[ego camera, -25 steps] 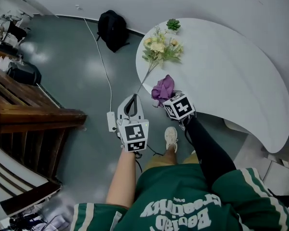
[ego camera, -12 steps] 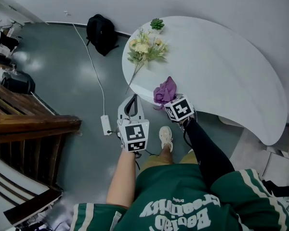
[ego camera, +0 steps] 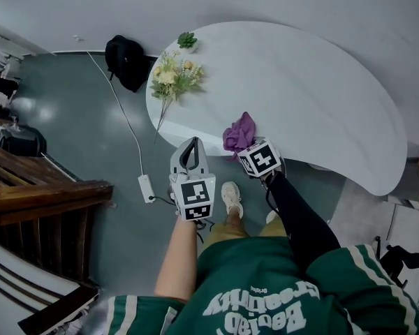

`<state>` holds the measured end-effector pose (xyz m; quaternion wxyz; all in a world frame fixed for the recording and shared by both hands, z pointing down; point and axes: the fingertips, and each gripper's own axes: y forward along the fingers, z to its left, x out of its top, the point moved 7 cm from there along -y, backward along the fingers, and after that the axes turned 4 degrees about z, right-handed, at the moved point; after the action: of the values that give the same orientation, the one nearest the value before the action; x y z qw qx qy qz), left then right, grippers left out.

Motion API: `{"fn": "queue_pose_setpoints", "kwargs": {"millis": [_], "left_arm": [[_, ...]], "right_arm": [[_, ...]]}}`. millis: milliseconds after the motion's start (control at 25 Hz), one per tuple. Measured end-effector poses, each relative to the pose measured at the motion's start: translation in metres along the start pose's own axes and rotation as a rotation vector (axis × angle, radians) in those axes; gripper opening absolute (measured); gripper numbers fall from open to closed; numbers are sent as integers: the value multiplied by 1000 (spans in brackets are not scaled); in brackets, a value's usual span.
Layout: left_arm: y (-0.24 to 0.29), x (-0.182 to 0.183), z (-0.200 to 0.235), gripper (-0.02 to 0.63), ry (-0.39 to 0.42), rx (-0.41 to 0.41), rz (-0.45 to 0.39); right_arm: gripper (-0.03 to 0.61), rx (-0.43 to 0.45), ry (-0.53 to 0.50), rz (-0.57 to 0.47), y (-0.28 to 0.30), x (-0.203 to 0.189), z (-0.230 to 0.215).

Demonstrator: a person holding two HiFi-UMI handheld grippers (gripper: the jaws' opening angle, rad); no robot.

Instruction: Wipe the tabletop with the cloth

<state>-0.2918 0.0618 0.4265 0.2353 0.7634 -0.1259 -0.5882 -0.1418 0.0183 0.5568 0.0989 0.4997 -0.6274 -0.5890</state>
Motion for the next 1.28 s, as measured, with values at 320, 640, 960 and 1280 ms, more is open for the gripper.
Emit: {"fn": "queue_pose_setpoints", "kwargs": {"millis": [320, 640, 960, 1280], "left_arm": [[16, 28, -77, 2, 29, -73, -21], [28, 53, -167, 2, 63, -170, -52], [37, 75, -266, 2, 110, -279, -83], [42, 101, -374, 2, 171, -414, -126]], "right_arm": [[109, -60, 56, -7, -51, -52, -62], [109, -135, 140, -24, -111, -114, -124], [110, -209, 223, -35, -169, -186, -181], [117, -301, 334, -54, -240, -274, -240]]}}
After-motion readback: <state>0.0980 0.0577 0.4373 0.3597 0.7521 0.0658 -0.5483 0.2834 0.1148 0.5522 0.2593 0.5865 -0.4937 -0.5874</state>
